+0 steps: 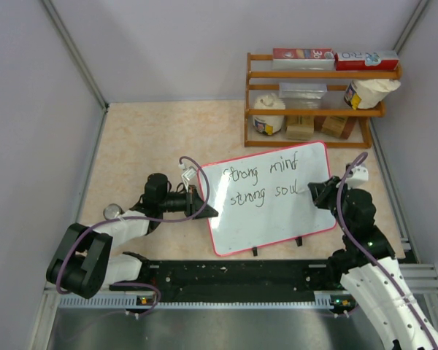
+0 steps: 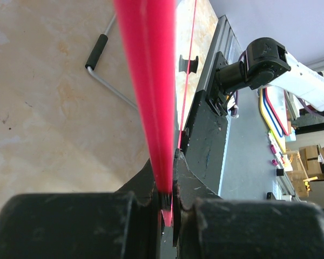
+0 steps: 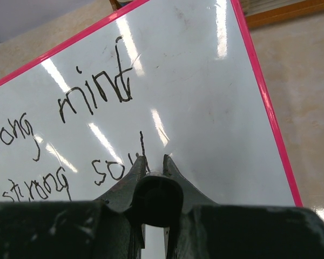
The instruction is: Write a sentence on the whiteboard
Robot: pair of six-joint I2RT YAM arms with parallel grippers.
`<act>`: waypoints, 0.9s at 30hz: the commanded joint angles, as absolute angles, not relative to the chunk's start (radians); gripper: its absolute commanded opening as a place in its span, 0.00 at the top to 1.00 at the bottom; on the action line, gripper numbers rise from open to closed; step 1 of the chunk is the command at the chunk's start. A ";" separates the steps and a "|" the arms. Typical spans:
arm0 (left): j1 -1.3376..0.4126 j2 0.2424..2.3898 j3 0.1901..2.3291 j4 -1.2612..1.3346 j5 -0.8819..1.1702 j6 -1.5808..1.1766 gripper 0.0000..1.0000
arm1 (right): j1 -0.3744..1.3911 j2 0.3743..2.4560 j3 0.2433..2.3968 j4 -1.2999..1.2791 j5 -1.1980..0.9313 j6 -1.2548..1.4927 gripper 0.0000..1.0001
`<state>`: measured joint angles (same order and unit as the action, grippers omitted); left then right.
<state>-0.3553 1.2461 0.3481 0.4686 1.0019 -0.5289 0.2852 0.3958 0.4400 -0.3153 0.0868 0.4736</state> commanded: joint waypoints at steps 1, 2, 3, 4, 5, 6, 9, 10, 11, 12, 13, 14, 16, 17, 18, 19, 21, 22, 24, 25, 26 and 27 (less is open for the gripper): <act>-0.348 1.243 0.334 0.457 0.844 -0.385 1.00 | 0.276 0.425 0.492 -0.314 0.138 0.453 1.00; -0.348 1.243 0.333 0.457 0.844 -0.385 1.00 | 0.276 0.433 0.503 -0.305 0.141 0.451 1.00; -0.347 1.241 0.333 0.459 0.842 -0.385 1.00 | 0.278 0.437 0.506 -0.301 0.144 0.449 1.00; -0.348 1.241 0.333 0.457 0.844 -0.385 1.00 | 0.276 0.440 0.511 -0.296 0.149 0.451 1.00; -0.348 1.241 0.333 0.457 0.842 -0.385 1.00 | 0.276 0.443 0.518 -0.290 0.149 0.451 1.00; -0.348 1.241 0.333 0.457 0.844 -0.385 1.00 | 0.276 0.443 0.522 -0.285 0.155 0.453 1.00; -0.348 1.241 0.333 0.459 0.842 -0.387 1.00 | 0.276 0.439 0.535 -0.276 0.149 0.456 1.00; -0.347 1.243 0.333 0.459 0.842 -0.385 1.00 | 0.276 0.437 0.538 -0.278 0.135 0.456 1.00; -0.347 1.243 0.333 0.459 0.844 -0.385 1.00 | 0.276 0.420 0.546 -0.279 0.130 0.459 1.00; -0.347 1.243 0.333 0.459 0.842 -0.385 1.00 | 0.276 0.410 0.549 -0.278 0.126 0.462 1.00; -0.348 1.243 0.334 0.459 0.842 -0.385 1.00 | 0.278 0.396 0.551 -0.279 0.120 0.465 1.00; -0.348 1.243 0.334 0.457 0.841 -0.384 1.00 | 0.276 0.385 0.555 -0.278 0.118 0.466 1.00; -0.348 1.244 0.339 0.454 0.841 -0.382 1.00 | 0.276 0.361 0.566 -0.287 0.118 0.468 1.00; -0.348 1.244 0.341 0.453 0.841 -0.380 1.00 | 0.276 0.356 0.577 -0.290 0.117 0.468 1.00; -0.347 1.246 0.342 0.448 0.839 -0.379 1.00 | 0.276 0.356 0.581 -0.296 0.115 0.466 1.00; -0.347 1.244 0.347 0.442 0.838 -0.374 1.00 | 0.276 0.357 0.586 -0.299 0.107 0.466 1.00; -0.347 1.243 0.353 0.425 0.831 -0.370 0.99 | 0.276 0.359 0.592 -0.301 0.101 0.465 1.00; -0.347 1.239 0.357 0.420 0.833 -0.364 0.97 | 0.276 0.359 0.594 -0.301 0.098 0.468 1.00; -0.347 1.233 0.360 0.411 0.830 -0.359 0.91 | 0.276 0.359 0.592 -0.301 0.094 0.471 1.00; -0.347 1.224 0.362 0.402 0.825 -0.354 0.84 | 0.276 0.359 0.591 -0.301 0.087 0.472 1.00; -0.347 1.217 0.364 0.394 0.815 -0.351 0.79 | 0.276 0.357 0.589 -0.302 0.086 0.471 1.00; -0.348 1.210 0.365 0.388 0.808 -0.350 0.74 | 0.276 0.359 0.589 -0.304 0.083 0.471 1.00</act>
<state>-0.3561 1.2377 0.3515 0.4454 0.9791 -0.4919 0.2848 0.3622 0.5552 -0.3206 0.1028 0.4679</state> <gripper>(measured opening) 0.194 0.099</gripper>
